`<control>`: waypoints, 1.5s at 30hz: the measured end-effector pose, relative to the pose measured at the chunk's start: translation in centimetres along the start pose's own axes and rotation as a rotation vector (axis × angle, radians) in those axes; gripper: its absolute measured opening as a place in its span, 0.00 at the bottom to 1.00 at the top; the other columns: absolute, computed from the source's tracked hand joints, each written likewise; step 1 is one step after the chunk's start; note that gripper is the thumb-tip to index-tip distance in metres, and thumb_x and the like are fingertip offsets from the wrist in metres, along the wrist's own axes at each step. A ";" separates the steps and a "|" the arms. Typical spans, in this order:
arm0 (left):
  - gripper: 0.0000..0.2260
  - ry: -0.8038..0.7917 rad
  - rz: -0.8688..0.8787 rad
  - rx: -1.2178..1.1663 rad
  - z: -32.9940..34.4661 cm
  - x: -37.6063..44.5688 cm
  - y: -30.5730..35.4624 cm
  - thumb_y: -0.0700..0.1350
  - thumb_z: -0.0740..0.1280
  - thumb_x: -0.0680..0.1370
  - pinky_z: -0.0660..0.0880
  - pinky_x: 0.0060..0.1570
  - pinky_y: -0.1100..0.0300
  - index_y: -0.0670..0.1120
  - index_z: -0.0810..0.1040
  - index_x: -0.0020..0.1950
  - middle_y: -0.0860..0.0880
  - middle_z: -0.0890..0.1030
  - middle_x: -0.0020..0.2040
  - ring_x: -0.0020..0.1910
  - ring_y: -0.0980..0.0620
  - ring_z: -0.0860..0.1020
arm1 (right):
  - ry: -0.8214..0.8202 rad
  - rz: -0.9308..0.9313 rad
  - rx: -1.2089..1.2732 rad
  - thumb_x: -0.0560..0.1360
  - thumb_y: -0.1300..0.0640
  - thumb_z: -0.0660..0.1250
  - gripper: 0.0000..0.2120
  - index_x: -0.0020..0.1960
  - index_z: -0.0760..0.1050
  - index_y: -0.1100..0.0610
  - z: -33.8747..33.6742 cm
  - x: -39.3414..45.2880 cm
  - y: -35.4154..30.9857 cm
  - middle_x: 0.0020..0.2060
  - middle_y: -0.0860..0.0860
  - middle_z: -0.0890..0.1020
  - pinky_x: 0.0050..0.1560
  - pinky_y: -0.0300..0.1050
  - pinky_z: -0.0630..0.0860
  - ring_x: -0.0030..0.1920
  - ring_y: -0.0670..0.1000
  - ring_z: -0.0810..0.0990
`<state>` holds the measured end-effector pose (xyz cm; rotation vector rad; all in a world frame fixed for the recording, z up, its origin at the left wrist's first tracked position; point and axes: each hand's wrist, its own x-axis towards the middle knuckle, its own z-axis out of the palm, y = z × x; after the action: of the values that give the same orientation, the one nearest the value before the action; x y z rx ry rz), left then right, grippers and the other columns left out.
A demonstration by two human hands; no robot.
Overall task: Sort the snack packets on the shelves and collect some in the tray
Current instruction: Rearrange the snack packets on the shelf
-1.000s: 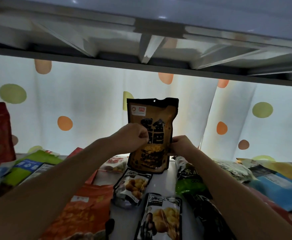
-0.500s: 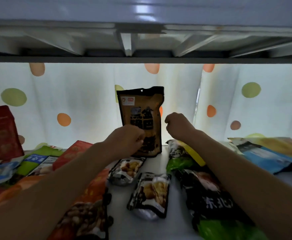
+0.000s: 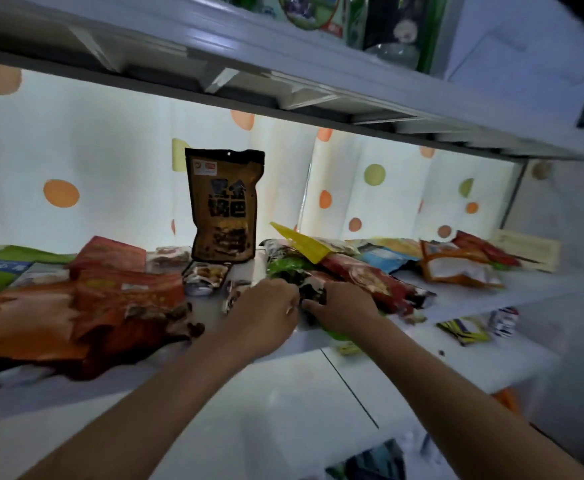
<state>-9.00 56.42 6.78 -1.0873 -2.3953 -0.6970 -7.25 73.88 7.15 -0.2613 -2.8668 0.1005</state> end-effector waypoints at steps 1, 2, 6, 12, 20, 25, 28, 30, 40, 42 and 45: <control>0.06 -0.001 -0.011 -0.024 0.4 -0.9 0.7 0.44 0.62 0.77 0.73 0.49 0.49 0.46 0.78 0.47 0.47 0.79 0.48 0.50 0.47 0.76 | 0.001 0.029 0.032 0.76 0.35 0.62 0.28 0.67 0.73 0.53 0.2 -0.6 0.0 0.57 0.55 0.82 0.49 0.46 0.74 0.56 0.56 0.80; 0.07 -0.007 -0.031 -0.049 0.7 -1.7 1.3 0.45 0.62 0.78 0.73 0.50 0.49 0.46 0.79 0.50 0.47 0.79 0.50 0.51 0.47 0.76 | -0.005 0.062 0.065 0.74 0.34 0.63 0.31 0.68 0.73 0.54 0.1 -1.3 0.0 0.58 0.56 0.82 0.50 0.46 0.75 0.56 0.56 0.80; 0.07 0.014 -0.118 -0.139 1.2 -4.2 2.8 0.44 0.63 0.79 0.72 0.50 0.55 0.47 0.79 0.54 0.49 0.79 0.54 0.54 0.50 0.75 | -0.070 0.153 0.200 0.69 0.37 0.71 0.36 0.71 0.69 0.54 -0.5 -2.4 -0.3 0.60 0.58 0.79 0.49 0.45 0.72 0.59 0.58 0.78; 0.10 0.024 -0.257 -0.230 1.6 -5.6 3.1 0.45 0.63 0.79 0.72 0.52 0.58 0.49 0.78 0.59 0.51 0.78 0.60 0.58 0.51 0.75 | -0.098 0.150 0.040 0.75 0.52 0.66 0.17 0.60 0.74 0.61 -2.4 -2.6 -0.8 0.53 0.57 0.80 0.47 0.47 0.75 0.53 0.57 0.79; 0.11 0.023 -0.354 -0.197 1.0 -5.2 2.7 0.45 0.64 0.78 0.73 0.53 0.58 0.47 0.78 0.59 0.50 0.79 0.59 0.57 0.51 0.77 | 0.238 0.063 0.090 0.75 0.61 0.62 0.16 0.62 0.76 0.54 -3.8 -1.3 1.1 0.52 0.55 0.83 0.47 0.46 0.77 0.52 0.57 0.81; 0.09 -0.001 -0.447 -0.260 0.5 -4.2 3.0 0.43 0.64 0.78 0.75 0.53 0.58 0.48 0.80 0.56 0.51 0.80 0.56 0.55 0.52 0.77 | 0.286 0.136 0.162 0.78 0.65 0.59 0.10 0.54 0.77 0.64 -4.6 -1.6 2.3 0.53 0.61 0.81 0.48 0.48 0.76 0.54 0.61 0.80; 0.08 0.036 -0.474 -0.348 0.4 -3.3 3.8 0.41 0.64 0.78 0.73 0.50 0.60 0.46 0.81 0.54 0.51 0.79 0.50 0.51 0.52 0.78 | 0.310 0.148 0.245 0.77 0.65 0.58 0.09 0.48 0.77 0.64 -4.6 -1.2 3.2 0.49 0.61 0.82 0.41 0.44 0.68 0.51 0.60 0.80; 0.07 0.043 -0.474 -0.374 0.8 -2.8 4.5 0.41 0.64 0.78 0.72 0.48 0.60 0.46 0.81 0.51 0.52 0.79 0.47 0.50 0.52 0.78 | 0.359 0.138 0.326 0.75 0.65 0.59 0.07 0.41 0.74 0.61 -4.8 -0.7 3.5 0.44 0.62 0.82 0.38 0.42 0.65 0.45 0.61 0.80; 0.03 0.141 -0.704 -1.070 0.6 -0.8 8.1 0.44 0.63 0.81 0.78 0.44 0.55 0.49 0.75 0.48 0.43 0.77 0.53 0.45 0.50 0.77 | 0.588 -0.034 0.783 0.77 0.66 0.60 0.11 0.46 0.82 0.65 -8.0 -2.7 3.1 0.36 0.57 0.82 0.39 0.47 0.73 0.39 0.57 0.78; 0.06 0.212 -0.729 -1.159 0.3 -0.5 8.3 0.49 0.65 0.80 0.79 0.48 0.55 0.48 0.73 0.53 0.45 0.75 0.57 0.54 0.48 0.75 | 0.564 -0.065 0.878 0.78 0.65 0.61 0.11 0.45 0.83 0.62 -8.3 -4.2 2.9 0.37 0.56 0.83 0.37 0.41 0.71 0.39 0.54 0.79; 0.26 0.294 -0.729 -1.292 0.2 -1.3 8.3 0.56 0.71 0.74 0.77 0.55 0.52 0.45 0.70 0.66 0.47 0.75 0.65 0.62 0.50 0.75 | 0.492 -0.077 1.128 0.78 0.64 0.64 0.11 0.43 0.83 0.55 -8.3 -8.1 3.1 0.38 0.51 0.85 0.42 0.39 0.75 0.41 0.51 0.82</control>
<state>-1.77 60.56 8.16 -0.2857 -1.8798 -2.6142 3.14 75.79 12.88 0.0588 -1.9382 1.3379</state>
